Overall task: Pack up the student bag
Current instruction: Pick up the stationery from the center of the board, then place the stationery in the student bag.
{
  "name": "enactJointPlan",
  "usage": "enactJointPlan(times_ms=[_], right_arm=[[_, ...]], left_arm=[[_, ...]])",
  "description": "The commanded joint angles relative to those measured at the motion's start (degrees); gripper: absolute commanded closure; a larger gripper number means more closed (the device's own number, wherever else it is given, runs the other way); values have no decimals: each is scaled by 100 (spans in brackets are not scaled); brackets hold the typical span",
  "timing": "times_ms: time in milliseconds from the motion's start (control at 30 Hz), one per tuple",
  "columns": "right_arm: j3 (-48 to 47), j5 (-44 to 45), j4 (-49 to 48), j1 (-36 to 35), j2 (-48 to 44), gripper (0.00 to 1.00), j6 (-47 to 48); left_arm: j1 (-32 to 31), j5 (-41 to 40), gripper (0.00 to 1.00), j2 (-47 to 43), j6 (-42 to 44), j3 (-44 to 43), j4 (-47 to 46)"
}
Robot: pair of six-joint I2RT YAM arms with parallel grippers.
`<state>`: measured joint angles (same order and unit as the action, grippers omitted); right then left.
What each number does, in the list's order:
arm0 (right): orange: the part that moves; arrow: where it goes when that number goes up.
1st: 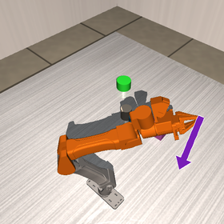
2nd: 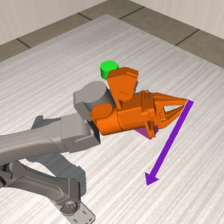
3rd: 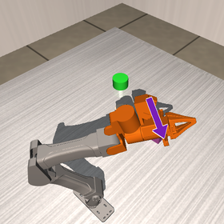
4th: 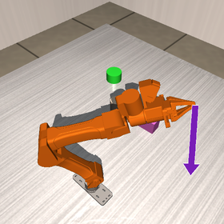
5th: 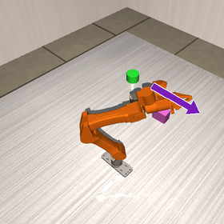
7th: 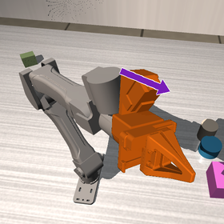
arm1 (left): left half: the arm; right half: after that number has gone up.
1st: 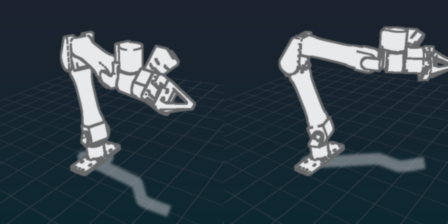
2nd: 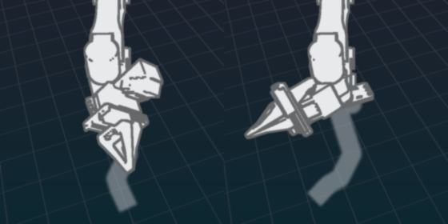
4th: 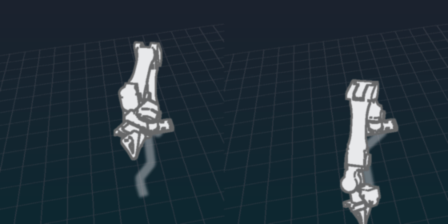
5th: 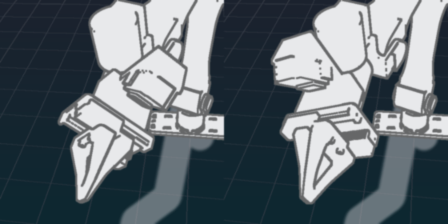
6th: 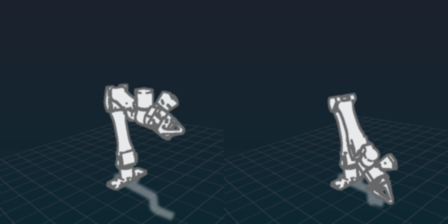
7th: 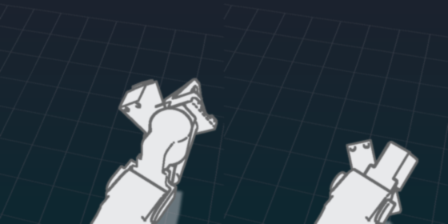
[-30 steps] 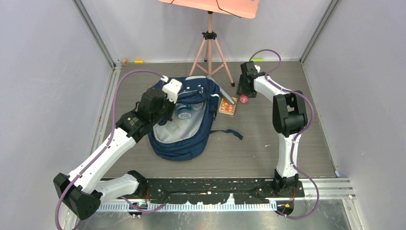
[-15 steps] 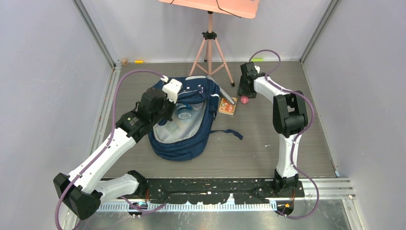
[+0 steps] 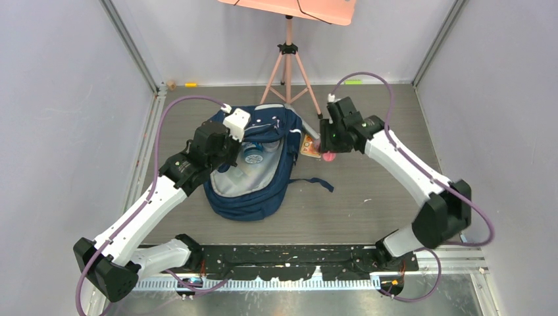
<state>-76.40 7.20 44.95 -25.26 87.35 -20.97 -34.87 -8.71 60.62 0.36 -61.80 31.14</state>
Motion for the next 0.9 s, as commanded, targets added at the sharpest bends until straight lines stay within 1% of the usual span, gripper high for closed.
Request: enactJointPlan(times_ms=[0, 33, 67, 167, 233, 333, 367, 467, 567, 667, 733, 767, 800, 867], right_arm=[[283, -1079, 556, -764, -751, 100, -467], [345, -1260, 501, -877, -801, 99, -658], [363, -1543, 468, -1133, -870, 99, -744], [420, -2009, 144, -1666, -855, 100, -1146], [505, -2318, -280, -2120, -803, 99, -1397], [630, -2621, -1117, -2509, -703, 99, -1710], [630, -2692, -1246, -2684, -621, 99, -1810], [533, -2494, -1509, -2942, -483, 99, -1938], [422, -1993, -1394, -3044, -383, 99, -1945], [538, -1590, -1284, -3084, -380, 99, -1848], [741, -1001, -1257, -3151, -402, 99, -1781], [802, -869, -1228, -3156, -394, 99, -1771], [877, -558, -1121, -3169, -368, 99, -1757], [873, -248, -857, -3188, -320, 100, -1696]], left_arm=[[-54, 451, 100, -215, -324, -385, -776], [-47, 457, 100, -216, -326, -392, -780], [-49, 464, 100, -213, -326, -387, -781], [-52, 503, 100, -221, -314, -377, -793], [-55, 571, 100, -232, -294, -373, -806], [-51, 684, 100, -238, -283, -359, -836], [-47, 714, 100, -234, -280, -359, -837], [-49, 730, 100, -228, -273, -376, -820], [-51, 741, 100, -249, -268, -375, -820], [-55, 740, 100, -257, -269, -375, -820], [-53, 742, 100, -253, -273, -376, -820], [-55, 744, 100, -253, -268, -371, -820], [-49, 741, 100, -247, -269, -369, -820], [-51, 740, 100, -236, -267, -368, -828]])
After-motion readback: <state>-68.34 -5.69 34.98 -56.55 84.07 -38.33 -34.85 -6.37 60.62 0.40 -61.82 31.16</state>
